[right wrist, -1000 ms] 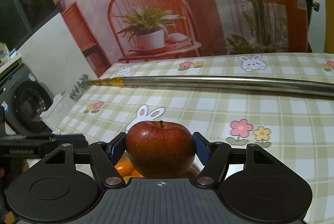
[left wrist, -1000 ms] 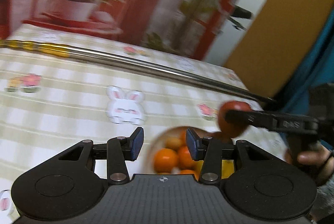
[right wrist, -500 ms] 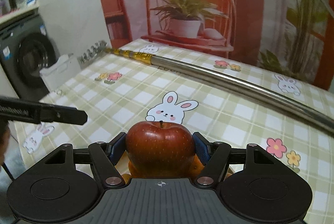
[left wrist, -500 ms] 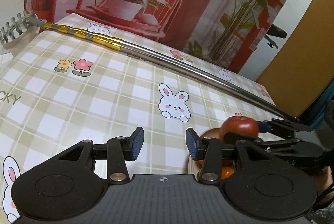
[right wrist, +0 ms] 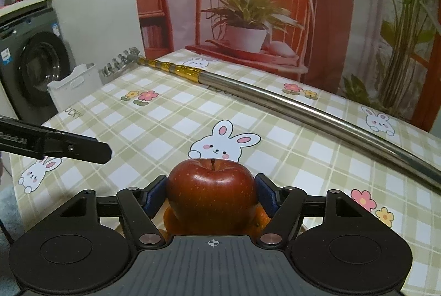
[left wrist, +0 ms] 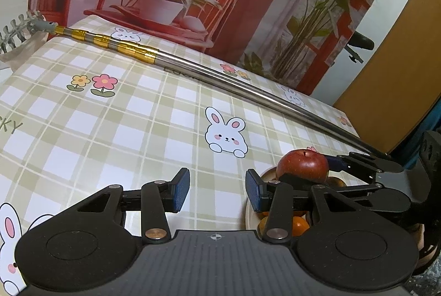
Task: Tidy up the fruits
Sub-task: 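Lower the red apple onto the fruit in the plate and open the right gripper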
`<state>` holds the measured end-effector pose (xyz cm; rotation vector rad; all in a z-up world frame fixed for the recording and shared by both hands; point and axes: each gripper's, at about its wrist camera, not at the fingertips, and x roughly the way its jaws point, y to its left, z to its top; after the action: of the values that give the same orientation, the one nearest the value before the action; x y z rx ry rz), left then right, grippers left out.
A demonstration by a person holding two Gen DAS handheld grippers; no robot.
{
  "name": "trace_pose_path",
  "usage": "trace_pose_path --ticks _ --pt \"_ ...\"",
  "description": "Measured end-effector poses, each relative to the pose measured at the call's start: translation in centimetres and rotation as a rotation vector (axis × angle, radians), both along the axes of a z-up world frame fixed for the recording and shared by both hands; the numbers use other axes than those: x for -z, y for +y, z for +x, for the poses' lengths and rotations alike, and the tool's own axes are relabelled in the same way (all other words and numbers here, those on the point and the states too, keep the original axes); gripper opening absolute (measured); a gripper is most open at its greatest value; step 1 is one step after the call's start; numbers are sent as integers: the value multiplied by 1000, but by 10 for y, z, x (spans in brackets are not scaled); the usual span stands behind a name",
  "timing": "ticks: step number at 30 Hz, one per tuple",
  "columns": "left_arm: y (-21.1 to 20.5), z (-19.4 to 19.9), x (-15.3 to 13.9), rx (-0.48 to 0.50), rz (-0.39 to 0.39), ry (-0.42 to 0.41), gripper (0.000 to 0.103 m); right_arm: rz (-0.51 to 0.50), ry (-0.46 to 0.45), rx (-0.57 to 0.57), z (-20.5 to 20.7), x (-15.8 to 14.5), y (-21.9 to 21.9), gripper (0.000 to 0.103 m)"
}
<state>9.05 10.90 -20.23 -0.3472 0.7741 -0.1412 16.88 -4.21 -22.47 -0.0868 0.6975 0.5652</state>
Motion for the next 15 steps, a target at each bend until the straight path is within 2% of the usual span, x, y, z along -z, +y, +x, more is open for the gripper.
trace_pose_path --ticks 7,15 --pt "0 2 2 7 0 6 47 68 66 40 -1 0 -18 65" --pt "-1 3 4 13 0 10 47 97 83 59 8 1 -22 65"
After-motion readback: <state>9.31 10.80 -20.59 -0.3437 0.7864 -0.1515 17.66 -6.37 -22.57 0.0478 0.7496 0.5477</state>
